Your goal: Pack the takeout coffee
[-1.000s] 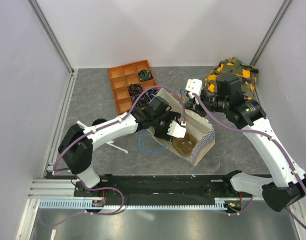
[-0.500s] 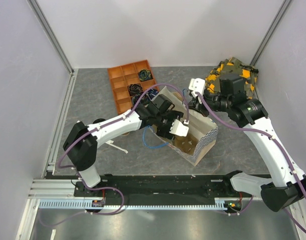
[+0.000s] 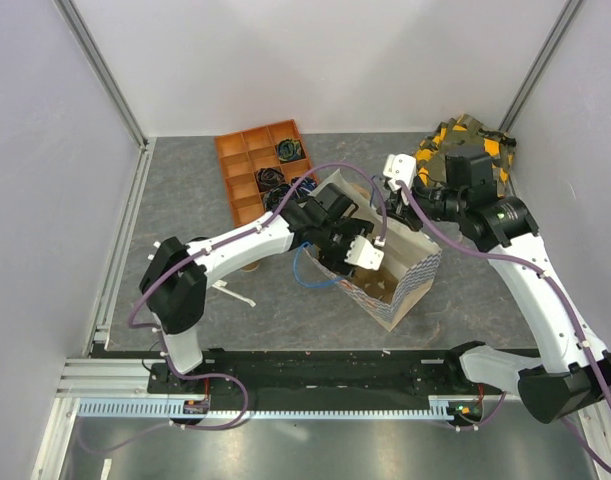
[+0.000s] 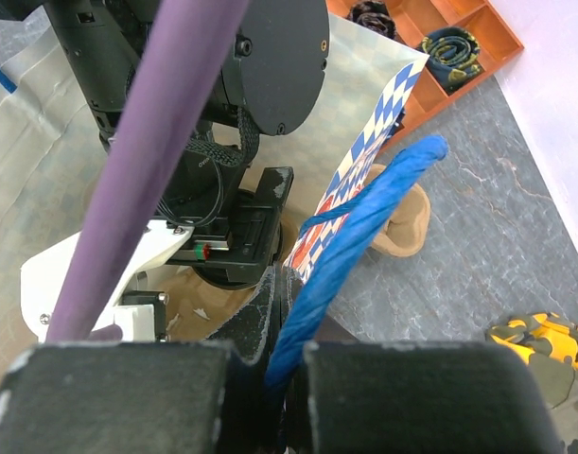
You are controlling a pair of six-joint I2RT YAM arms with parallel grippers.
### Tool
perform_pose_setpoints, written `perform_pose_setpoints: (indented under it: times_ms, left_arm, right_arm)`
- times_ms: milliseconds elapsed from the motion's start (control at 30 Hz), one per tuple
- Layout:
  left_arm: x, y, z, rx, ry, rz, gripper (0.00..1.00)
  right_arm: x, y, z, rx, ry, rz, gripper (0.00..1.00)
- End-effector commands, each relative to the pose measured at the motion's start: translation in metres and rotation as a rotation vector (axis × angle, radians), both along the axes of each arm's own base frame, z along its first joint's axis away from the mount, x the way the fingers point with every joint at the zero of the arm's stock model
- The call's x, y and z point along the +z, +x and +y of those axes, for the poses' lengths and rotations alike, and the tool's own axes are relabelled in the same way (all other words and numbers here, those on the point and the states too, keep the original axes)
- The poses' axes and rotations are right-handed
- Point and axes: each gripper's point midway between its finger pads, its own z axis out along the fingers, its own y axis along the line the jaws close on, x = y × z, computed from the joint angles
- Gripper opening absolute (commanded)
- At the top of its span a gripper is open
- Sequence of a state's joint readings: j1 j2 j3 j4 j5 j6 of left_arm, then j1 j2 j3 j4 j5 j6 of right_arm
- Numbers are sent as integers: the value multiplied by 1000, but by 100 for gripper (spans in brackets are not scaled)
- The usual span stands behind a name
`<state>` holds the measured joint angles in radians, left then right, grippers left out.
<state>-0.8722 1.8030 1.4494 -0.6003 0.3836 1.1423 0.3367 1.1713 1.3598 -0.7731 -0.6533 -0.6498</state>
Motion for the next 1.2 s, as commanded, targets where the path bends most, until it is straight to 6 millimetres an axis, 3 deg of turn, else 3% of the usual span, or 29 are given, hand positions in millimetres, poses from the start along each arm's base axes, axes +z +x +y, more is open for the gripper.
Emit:
perform_pose_setpoints:
  times_ms: [0,67,300,500,933,1167]
  left_arm:
    - [-45,-6,23,-24,168,57,24]
    - [-48,-5,25,-21,184,59,25]
    - [-33,3,17,-5,158,37,46]
    - [-15,6,10,-9,118,15,54]
    - [-4,16,3,7,101,-13,80]
    - [3,21,-4,7,83,-26,85]
  right_arm:
    - [12,-1,5,64,48,-51,0]
    - [11,1,1,59,47,-50,0]
    - [6,6,-4,64,51,-42,0]
    - [3,9,-6,75,54,-41,0]
    - [0,12,-7,80,60,-30,0]
    - [-1,15,-10,77,59,-30,0]
